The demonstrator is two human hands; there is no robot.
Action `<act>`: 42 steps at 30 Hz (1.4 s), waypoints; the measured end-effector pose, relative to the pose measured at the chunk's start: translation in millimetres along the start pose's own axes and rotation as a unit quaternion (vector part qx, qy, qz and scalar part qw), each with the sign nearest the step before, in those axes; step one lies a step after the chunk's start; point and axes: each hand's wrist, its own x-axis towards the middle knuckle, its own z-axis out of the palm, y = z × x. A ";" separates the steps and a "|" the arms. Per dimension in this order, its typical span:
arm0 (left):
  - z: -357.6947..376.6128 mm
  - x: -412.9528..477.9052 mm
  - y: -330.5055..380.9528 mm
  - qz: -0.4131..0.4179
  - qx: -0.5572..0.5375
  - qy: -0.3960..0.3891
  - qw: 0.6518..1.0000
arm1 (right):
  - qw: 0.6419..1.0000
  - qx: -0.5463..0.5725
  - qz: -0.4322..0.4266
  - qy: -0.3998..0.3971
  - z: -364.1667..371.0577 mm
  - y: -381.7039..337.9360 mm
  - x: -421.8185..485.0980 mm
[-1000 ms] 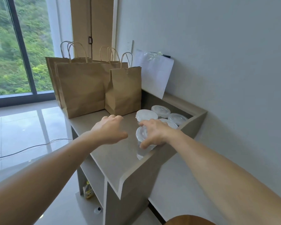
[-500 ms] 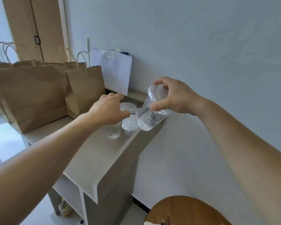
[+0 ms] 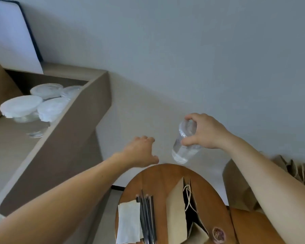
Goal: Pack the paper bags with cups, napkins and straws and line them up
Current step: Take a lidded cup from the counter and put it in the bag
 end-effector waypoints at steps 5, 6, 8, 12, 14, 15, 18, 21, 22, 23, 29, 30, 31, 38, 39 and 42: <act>119.9 9.8 41.4 -0.002 -0.030 -0.221 0.975 | 0.997 0.013 0.066 -0.033 45.1 73.0 0.0; 139.6 9.1 49.1 -0.011 -0.032 -0.249 0.968 | 0.996 0.020 0.073 -0.037 52.7 83.0 0.6; 173.6 7.1 61.1 -0.041 -0.049 -0.272 0.960 | 0.995 0.040 0.085 -0.040 65.9 97.6 3.2; 214.2 1.5 69.5 -0.111 -0.085 -0.260 0.955 | 0.992 0.080 0.086 -0.048 87.4 112.1 9.1; 224.0 0.6 66.9 -0.150 -0.148 -0.240 0.947 | 0.991 0.091 0.086 -0.053 97.4 113.8 9.5; 227.1 0.8 64.9 -0.168 -0.189 -0.234 0.939 | 0.991 0.091 0.086 -0.054 102.3 113.8 9.3; 231.1 2.8 59.8 -0.200 -0.256 -0.221 0.920 | 0.991 0.090 0.082 -0.054 117.4 111.9 5.9; 234.8 3.1 56.3 -0.199 -0.257 -0.212 0.922 | 0.992 0.087 0.073 -0.063 132.7 110.6 -1.7; 236.4 3.0 55.0 -0.200 -0.252 -0.209 0.924 | 0.992 0.084 0.067 -0.069 136.2 111.4 -5.4; 237.8 2.9 53.7 -0.206 -0.247 -0.206 0.924 | 0.992 0.081 0.059 -0.074 138.2 113.0 -9.3; 248.6 6.3 52.0 -0.227 -0.219 -0.172 0.933 | 0.992 0.002 -0.078 -0.104 128.1 128.5 -35.0; 250.6 6.5 51.9 -0.227 -0.221 -0.168 0.933 | 0.986 -0.027 -0.120 -0.112 127.2 129.6 -39.5; 252.1 5.9 51.4 -0.228 -0.226 -0.163 0.933 | 0.977 -0.058 -0.163 -0.122 127.4 130.6 -43.6; 252.5 0.6 46.9 -0.215 -0.258 -0.136 0.932 | 0.921 -0.176 -0.271 -0.216 169.9 139.6 -62.7; 252.7 -1.5 45.7 -0.219 -0.262 -0.135 0.930 | 0.924 -0.177 -0.258 -0.220 182.4 140.1 -63.4; 253.9 -8.4 43.4 -0.244 -0.287 -0.130 0.917 | 0.936 -0.177 -0.195 -0.235 222.2 140.2 -64.6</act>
